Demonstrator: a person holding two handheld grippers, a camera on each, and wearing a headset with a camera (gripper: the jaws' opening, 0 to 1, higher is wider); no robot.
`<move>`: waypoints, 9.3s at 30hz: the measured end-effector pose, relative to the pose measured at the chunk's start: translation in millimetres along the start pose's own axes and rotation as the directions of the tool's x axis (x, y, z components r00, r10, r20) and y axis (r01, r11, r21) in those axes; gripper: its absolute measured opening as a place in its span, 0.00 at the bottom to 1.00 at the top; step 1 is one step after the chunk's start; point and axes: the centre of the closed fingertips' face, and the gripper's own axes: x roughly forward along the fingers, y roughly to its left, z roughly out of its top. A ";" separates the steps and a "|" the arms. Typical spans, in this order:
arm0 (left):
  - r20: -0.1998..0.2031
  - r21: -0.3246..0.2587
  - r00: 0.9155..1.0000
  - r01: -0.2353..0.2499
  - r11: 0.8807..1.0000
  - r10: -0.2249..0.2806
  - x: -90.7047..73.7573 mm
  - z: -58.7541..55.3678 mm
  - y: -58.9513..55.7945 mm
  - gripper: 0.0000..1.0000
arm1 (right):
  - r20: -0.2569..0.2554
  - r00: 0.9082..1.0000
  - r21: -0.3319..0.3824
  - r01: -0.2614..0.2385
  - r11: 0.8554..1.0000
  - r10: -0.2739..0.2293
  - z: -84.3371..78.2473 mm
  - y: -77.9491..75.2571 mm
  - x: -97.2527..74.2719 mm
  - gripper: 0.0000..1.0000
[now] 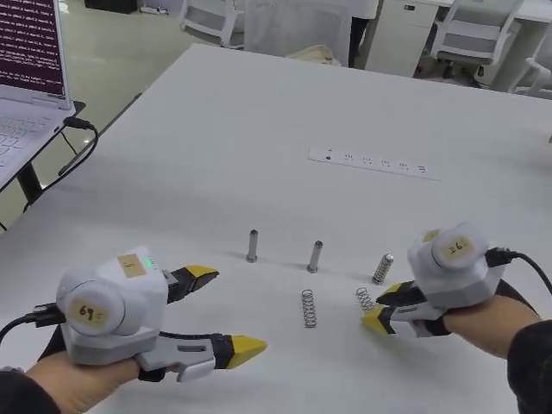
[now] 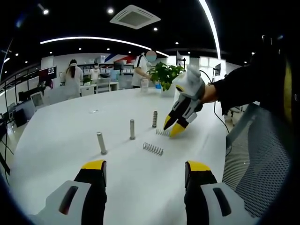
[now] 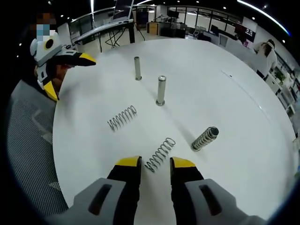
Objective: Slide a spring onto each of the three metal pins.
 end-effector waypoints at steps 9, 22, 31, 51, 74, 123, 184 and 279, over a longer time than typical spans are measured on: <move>-0.003 0.000 1.000 0.001 1.000 -0.001 -0.3 -0.7 -1.4 0.64 | -0.029 1.000 -0.017 0.009 1.000 -0.009 -8.2 -2.2 1.1 0.16; -0.003 0.000 1.000 0.001 1.000 -0.001 -1.7 -0.5 -1.5 0.63 | -0.038 0.999 0.000 0.034 0.999 -0.034 -11.2 -9.4 -1.2 0.13; -0.006 0.002 1.000 0.003 1.000 -0.003 -2.2 -0.8 -2.4 0.63 | -0.039 0.999 -0.012 0.032 0.999 -0.033 -13.4 -9.4 -2.2 0.09; -0.005 0.016 1.000 0.023 1.000 -0.023 1.7 3.6 -8.7 0.62 | -0.019 1.000 -0.065 -0.021 0.998 0.019 -10.0 7.7 -18.7 0.08; -0.014 0.074 0.996 0.086 0.994 -0.085 7.3 8.9 -25.2 0.54 | -0.021 0.981 -0.248 -0.192 0.950 0.193 23.5 70.3 -46.7 0.08; -0.056 0.195 0.945 0.327 0.925 -0.322 20.7 10.9 -77.4 0.08 | -0.123 0.910 -0.486 -0.403 0.775 0.396 44.6 142.8 -52.9 0.08; -0.068 0.159 0.938 0.347 0.924 -0.340 17.3 9.3 -78.3 0.02 | -0.076 0.916 -0.484 -0.380 0.788 0.394 71.0 146.1 -63.6 0.07; 0.050 0.032 0.973 0.225 0.974 -0.226 10.5 15.9 -52.4 0.50 | -0.123 0.914 -0.450 -0.398 0.799 0.386 76.5 142.3 -55.8 0.08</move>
